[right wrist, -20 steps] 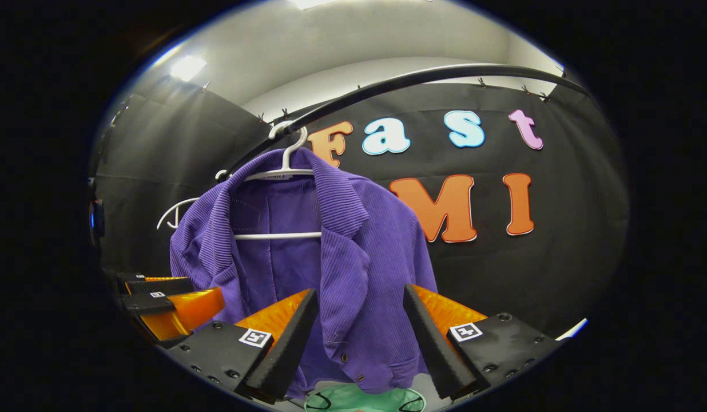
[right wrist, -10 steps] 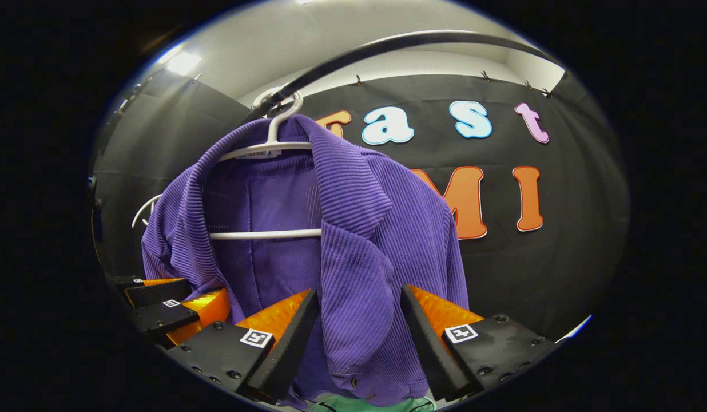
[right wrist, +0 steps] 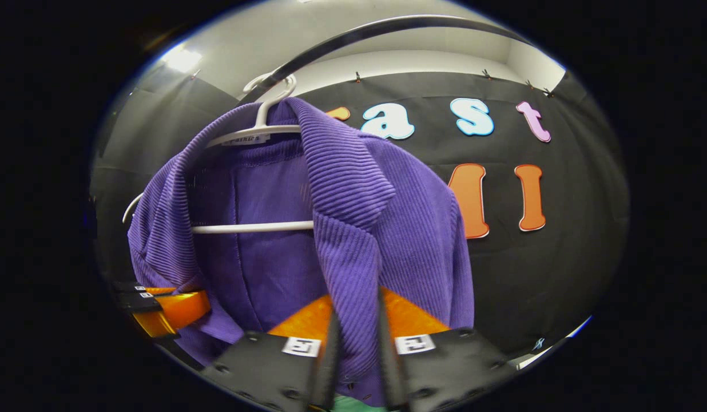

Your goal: Grasp the clothes on the hanger with both hands and then place them into the laundry hamper below.

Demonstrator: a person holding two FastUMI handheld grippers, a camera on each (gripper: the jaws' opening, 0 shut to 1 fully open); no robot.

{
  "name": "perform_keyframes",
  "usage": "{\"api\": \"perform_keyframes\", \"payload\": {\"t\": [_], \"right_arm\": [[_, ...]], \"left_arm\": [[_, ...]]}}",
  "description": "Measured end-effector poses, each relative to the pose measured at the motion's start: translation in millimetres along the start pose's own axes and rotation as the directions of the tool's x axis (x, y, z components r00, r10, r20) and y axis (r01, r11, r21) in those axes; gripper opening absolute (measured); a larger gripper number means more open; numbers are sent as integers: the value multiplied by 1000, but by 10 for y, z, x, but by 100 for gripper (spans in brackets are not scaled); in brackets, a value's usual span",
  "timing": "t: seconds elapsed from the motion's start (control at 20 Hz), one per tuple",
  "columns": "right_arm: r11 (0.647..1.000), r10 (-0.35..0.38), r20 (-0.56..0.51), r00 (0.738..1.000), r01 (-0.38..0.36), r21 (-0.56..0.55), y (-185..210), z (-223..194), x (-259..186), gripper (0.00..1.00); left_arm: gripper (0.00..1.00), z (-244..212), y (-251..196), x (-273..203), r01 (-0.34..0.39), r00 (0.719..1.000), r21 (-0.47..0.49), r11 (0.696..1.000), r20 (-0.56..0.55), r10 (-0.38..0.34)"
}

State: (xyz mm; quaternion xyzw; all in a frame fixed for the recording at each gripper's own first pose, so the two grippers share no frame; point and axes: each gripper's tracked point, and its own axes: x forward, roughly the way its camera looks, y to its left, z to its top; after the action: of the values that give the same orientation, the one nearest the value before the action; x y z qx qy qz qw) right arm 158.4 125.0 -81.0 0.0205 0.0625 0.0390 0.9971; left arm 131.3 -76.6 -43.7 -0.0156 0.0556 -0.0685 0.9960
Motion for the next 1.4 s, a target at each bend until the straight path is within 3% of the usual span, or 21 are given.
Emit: {"api": "perform_keyframes", "payload": {"t": [0.1, 0.15, 0.3, 0.35, 0.45, 0.5, 0.55, 0.75, 0.85, 0.9, 0.95, 1.0, 1.05, 1.15, 1.4], "right_arm": [[1000, -9, -8, 1000, 9, -1, -95, 40, -86, 15], [1000, -19, -1, 1000, 19, 0, -177, 82, -100, 22], [997, -80, 55, 995, 81, -9, -503, 368, -266, 22], [995, -98, 77, 992, 99, -6, -604, 494, -339, 19], [993, -119, 118, 986, 120, -7, -767, 704, -474, 22], [991, -128, 140, 982, 131, -13, -833, 798, -528, 15], [989, -137, 163, 977, 143, -25, -894, 907, -574, 22], [976, -160, 256, 953, 191, -103, -1051, 1262, -776, 19], [963, -164, 294, 941, 218, -159, -1099, 1410, -832, 22], [956, -171, 306, 937, 233, -180, -1122, 1474, -860, 15], [948, -176, 316, 933, 246, -200, -1169, 1519, -862, 21], [941, -183, 322, 929, 260, -218, -1206, 1562, -844, 16], [934, -191, 321, 928, 272, -232, -1249, 1574, -824, 19], [926, -199, 320, 926, 284, -247, -1327, 1578, -765, 16], [902, -216, 277, 936, 300, -310, -1450, 1313, -487, 23]], "left_arm": [[3, 2, 56, -110, 28, 1000, 32, 999, -6, -28], [3, 32, 99, -173, 21, 1000, 63, 998, -1, -21], [1, 197, 336, -343, -48, 999, 92, 995, 27, 46], [1, 228, 352, -413, -49, 998, 84, 995, 30, 47], [1, 358, 428, -559, -58, 998, 77, 995, 42, 54], [1, 453, 476, -633, -71, 996, 82, 994, 57, 66], [1, 540, 536, -716, -83, 994, 88, 993, 74, 76], [2, 906, 657, -971, -109, 985, 76, 991, 140, 98], [2, 1078, 674, -1047, -118, 980, 78, 990, 168, 103], [1, 1155, 674, -1076, -118, 979, 85, 989, 178, 102], [2, 1224, 683, -1119, -117, 977, 102, 988, 188, 96], [0, 1305, 700, -1152, -117, 976, 132, 984, 200, 89], [2, 1390, 726, -1158, -119, 974, 170, 978, 210, 82], [2, 1446, 743, -1154, -99, 977, 244, 965, 206, 48], [3, 1419, 692, -1172, -32, 983, 235, 972, 182, -11]]}}
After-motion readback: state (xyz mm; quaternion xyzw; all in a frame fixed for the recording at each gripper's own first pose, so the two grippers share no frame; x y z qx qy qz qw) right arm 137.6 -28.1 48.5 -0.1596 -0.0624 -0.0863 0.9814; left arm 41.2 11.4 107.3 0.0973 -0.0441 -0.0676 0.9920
